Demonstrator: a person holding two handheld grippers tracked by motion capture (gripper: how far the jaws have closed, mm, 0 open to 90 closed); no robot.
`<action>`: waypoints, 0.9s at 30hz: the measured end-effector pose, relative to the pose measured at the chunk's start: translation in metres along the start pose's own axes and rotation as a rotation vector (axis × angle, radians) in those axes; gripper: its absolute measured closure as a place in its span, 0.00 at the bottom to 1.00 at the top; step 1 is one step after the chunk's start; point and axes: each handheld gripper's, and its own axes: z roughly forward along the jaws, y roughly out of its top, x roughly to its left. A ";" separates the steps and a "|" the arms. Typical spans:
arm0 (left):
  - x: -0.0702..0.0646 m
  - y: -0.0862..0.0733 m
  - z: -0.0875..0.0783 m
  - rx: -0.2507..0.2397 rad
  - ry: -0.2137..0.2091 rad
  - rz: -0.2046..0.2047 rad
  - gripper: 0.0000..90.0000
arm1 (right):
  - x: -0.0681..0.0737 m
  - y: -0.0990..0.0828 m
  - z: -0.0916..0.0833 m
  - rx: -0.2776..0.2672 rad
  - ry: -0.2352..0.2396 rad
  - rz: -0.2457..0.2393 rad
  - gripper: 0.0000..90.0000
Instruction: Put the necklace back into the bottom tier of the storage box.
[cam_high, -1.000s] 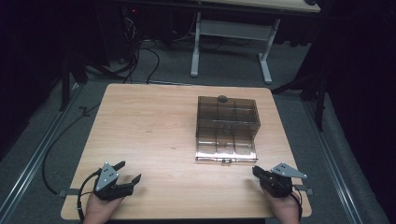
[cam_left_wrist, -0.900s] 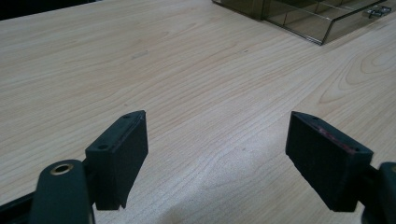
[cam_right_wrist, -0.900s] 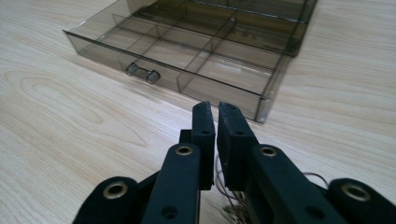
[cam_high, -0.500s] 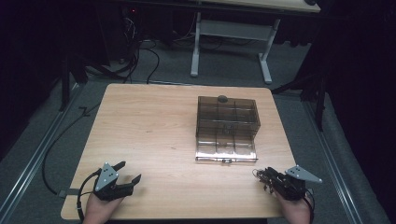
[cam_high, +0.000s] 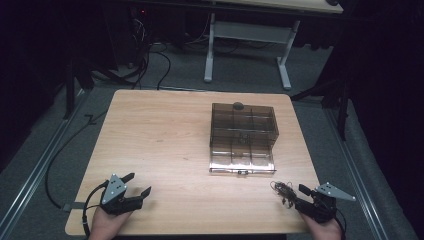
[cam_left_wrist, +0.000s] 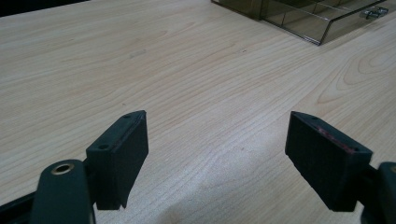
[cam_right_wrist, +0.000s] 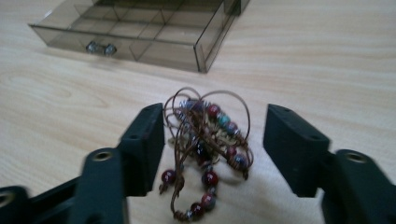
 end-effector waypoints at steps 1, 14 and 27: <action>0.000 0.000 0.000 -0.001 0.001 0.000 0.24 | 0.000 -0.001 0.001 0.010 -0.002 -0.005 0.39; 0.000 0.000 0.000 0.004 0.004 0.001 0.24 | 0.007 -0.005 0.020 0.114 -0.086 -0.082 0.52; -0.001 0.000 0.000 0.007 0.007 0.010 0.25 | 0.009 -0.006 0.020 0.102 -0.082 -0.103 0.83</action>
